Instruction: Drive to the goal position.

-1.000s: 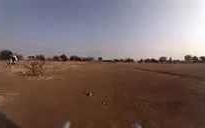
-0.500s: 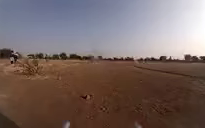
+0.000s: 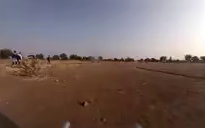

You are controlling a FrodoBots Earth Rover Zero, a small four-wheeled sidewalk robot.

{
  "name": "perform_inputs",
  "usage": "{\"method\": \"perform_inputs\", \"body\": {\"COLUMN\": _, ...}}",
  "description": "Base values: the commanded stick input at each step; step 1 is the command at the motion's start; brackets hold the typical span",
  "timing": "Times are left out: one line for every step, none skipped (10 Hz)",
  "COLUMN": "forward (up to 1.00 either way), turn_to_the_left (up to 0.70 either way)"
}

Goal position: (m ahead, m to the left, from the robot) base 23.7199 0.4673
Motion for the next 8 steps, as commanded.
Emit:
{"method": "perform_inputs", "body": {"forward": 0.50, "turn_to_the_left": -0.50}}
{"method": "perform_inputs", "body": {"forward": 0.50, "turn_to_the_left": -0.48}}
{"method": "perform_inputs", "body": {"forward": 0.50, "turn_to_the_left": -0.23}}
{"method": "perform_inputs", "body": {"forward": 0.50, "turn_to_the_left": 0.00}}
{"method": "perform_inputs", "body": {"forward": 0.50, "turn_to_the_left": 0.00}}
{"method": "perform_inputs", "body": {"forward": 0.50, "turn_to_the_left": 0.00}}
{"method": "perform_inputs", "body": {"forward": 0.50, "turn_to_the_left": 0.00}}
{"method": "perform_inputs", "body": {"forward": 0.50, "turn_to_the_left": 0.00}}
